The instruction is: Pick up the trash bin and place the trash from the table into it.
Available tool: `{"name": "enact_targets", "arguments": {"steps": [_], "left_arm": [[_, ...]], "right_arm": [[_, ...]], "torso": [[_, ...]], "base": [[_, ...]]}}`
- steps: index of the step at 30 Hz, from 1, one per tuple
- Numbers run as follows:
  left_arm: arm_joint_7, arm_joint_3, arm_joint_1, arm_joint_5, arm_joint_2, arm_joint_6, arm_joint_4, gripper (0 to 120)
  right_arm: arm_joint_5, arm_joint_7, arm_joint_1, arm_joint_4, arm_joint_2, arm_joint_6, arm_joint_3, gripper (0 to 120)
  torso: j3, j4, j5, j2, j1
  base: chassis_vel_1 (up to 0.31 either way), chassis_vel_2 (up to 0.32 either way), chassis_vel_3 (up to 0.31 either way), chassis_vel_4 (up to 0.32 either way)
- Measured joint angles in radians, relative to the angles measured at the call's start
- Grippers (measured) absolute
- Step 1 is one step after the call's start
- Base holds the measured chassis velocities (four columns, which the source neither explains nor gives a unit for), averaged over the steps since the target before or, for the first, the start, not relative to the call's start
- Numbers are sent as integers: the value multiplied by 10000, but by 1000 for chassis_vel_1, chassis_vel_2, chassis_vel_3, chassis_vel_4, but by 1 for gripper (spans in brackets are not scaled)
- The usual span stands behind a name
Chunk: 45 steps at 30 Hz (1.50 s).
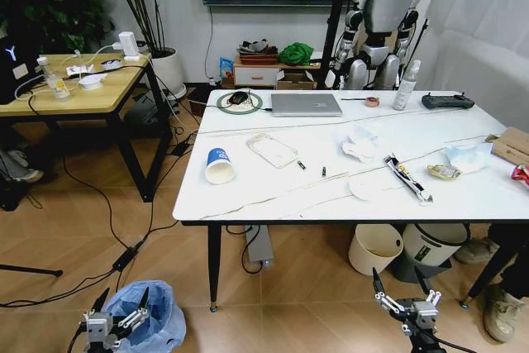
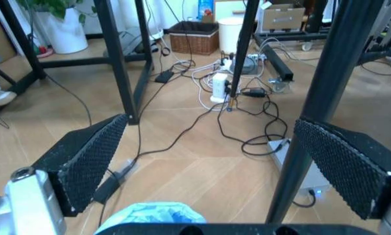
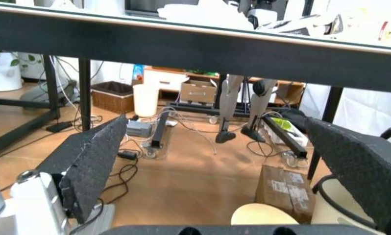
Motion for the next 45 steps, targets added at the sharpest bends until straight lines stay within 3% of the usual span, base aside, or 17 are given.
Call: {"name": "enact_targets", "arguments": {"steps": [45], "left_arm": [[-72,31,-181,62,-93,167,223,100]], "right_arm": [[58,3,77,-145,0,60,27,100]], "torso": [[-1287,0,1,-2290,-1001]], "base": [[0,0,0,0]]}}
